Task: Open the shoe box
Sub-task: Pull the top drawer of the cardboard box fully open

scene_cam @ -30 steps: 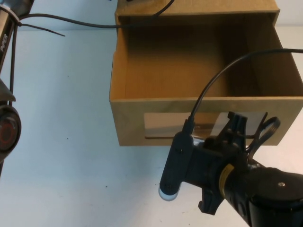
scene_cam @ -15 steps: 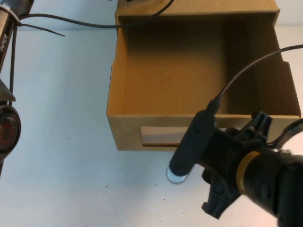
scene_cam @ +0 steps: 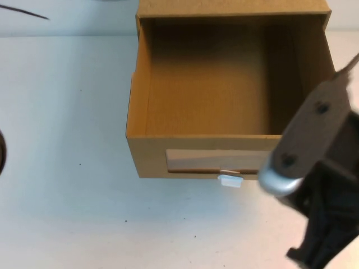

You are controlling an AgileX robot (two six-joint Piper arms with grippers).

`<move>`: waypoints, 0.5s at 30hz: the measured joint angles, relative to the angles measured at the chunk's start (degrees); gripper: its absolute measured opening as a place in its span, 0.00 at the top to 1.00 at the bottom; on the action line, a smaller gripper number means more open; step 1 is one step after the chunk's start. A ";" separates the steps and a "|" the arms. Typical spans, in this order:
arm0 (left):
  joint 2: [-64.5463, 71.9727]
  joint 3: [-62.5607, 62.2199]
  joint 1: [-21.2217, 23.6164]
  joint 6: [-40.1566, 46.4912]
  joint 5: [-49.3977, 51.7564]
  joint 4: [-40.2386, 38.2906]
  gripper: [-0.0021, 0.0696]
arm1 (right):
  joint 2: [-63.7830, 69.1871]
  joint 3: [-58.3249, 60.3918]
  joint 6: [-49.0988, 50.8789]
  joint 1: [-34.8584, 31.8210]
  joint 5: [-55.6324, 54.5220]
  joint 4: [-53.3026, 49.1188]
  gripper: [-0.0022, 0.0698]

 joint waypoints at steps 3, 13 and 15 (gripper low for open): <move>-4.32 -1.63 0.00 1.15 0.26 0.00 0.98 | -2.63 -1.67 1.28 0.00 1.39 -0.71 0.77; -17.43 -1.58 0.00 4.05 1.09 9.50 0.98 | -5.43 -4.76 14.61 0.13 9.02 -19.47 0.97; -20.77 0.68 0.00 4.82 1.09 10.64 0.98 | -5.43 -4.76 16.56 -0.23 9.13 -22.93 0.98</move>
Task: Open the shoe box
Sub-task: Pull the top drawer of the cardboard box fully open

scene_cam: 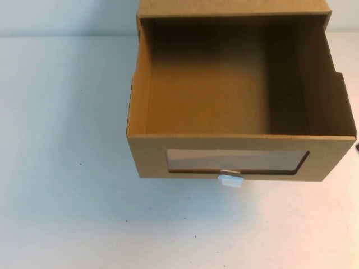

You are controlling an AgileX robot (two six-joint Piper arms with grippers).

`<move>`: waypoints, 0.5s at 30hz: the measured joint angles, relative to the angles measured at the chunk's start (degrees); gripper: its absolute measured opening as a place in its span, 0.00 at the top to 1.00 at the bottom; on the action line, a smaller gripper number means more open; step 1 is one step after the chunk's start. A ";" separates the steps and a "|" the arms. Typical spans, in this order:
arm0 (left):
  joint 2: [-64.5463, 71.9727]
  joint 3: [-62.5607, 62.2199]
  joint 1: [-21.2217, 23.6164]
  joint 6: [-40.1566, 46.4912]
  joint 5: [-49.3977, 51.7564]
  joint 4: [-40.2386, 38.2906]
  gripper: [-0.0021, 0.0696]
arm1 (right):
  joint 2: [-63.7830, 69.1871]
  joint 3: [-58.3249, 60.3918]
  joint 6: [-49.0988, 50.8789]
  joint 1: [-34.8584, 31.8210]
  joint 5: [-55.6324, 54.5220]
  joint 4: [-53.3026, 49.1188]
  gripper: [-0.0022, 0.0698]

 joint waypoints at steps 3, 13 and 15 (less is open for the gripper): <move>-5.66 7.48 -0.14 1.75 0.00 2.53 0.98 | -0.37 0.00 1.56 -2.32 0.00 -3.19 0.98; -31.48 55.91 -1.82 5.53 -8.12 15.06 0.98 | -3.02 -0.11 2.31 -17.71 -4.55 -0.70 0.99; -38.43 65.52 -1.82 5.75 -14.19 15.32 0.98 | -3.02 -0.11 2.31 -20.07 -6.05 0.22 0.99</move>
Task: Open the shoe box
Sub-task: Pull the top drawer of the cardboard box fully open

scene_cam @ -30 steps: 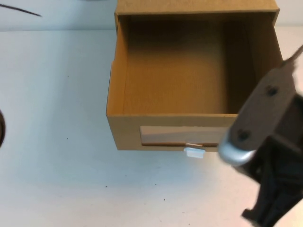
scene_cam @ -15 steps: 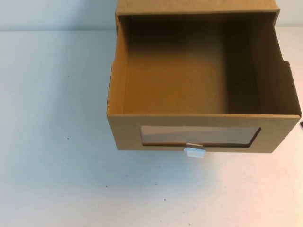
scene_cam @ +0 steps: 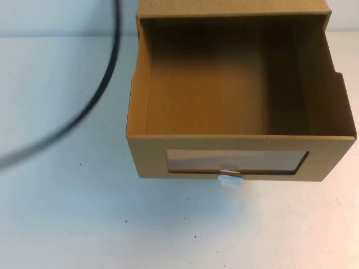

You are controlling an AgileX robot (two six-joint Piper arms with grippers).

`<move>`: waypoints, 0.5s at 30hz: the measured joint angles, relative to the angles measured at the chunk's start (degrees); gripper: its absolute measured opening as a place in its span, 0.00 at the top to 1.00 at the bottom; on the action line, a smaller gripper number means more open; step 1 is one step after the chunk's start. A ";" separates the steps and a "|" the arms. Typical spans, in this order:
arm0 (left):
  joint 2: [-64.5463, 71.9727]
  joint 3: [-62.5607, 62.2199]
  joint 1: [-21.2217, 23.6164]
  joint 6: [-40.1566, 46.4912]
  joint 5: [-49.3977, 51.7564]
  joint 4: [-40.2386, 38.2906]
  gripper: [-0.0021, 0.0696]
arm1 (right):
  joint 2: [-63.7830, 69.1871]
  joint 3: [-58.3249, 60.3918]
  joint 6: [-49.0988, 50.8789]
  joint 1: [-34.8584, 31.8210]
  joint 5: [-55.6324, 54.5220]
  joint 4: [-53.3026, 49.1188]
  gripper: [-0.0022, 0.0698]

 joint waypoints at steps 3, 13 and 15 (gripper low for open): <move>-12.33 15.61 -0.10 1.25 -10.84 0.00 0.98 | 0.00 0.00 0.00 -2.63 -1.92 1.61 0.99; -48.75 53.78 -0.22 3.43 -33.82 0.12 0.98 | 0.00 0.00 0.00 -4.88 -5.25 5.85 0.99; -54.29 58.19 -0.22 3.82 -35.05 0.43 0.98 | 0.00 0.00 0.00 -4.88 -5.35 6.27 0.99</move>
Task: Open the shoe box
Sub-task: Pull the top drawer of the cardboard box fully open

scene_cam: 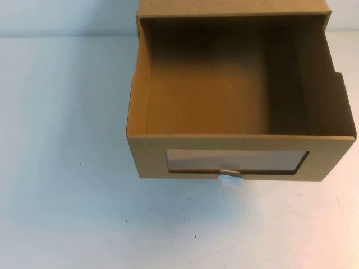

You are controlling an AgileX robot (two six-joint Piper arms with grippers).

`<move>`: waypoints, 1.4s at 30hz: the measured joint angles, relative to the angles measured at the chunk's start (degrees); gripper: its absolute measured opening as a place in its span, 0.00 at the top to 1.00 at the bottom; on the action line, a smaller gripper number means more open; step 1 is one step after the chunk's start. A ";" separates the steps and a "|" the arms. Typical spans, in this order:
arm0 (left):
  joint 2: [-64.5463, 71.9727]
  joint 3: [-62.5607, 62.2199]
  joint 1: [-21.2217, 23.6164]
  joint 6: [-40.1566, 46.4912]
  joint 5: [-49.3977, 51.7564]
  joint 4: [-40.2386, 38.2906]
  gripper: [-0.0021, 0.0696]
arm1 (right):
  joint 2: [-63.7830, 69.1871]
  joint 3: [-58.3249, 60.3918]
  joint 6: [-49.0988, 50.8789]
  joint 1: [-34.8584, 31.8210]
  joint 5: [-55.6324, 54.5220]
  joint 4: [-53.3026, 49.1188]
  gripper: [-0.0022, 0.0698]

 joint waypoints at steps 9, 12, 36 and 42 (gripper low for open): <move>-10.63 19.19 -0.12 0.35 -8.56 0.22 0.98 | 0.00 0.00 0.13 0.00 -0.41 2.69 0.99; -10.63 24.97 -0.12 0.35 -12.66 0.22 0.98 | 0.00 0.00 -0.23 0.00 -0.41 3.76 0.99; -10.63 35.54 -0.14 -1.06 -15.80 -3.08 0.98 | 0.00 0.00 -1.17 0.00 -0.45 6.73 0.99; -10.63 35.54 -0.14 -1.06 -15.80 -3.08 0.98 | 0.00 0.00 -1.17 0.00 -0.45 7.85 0.99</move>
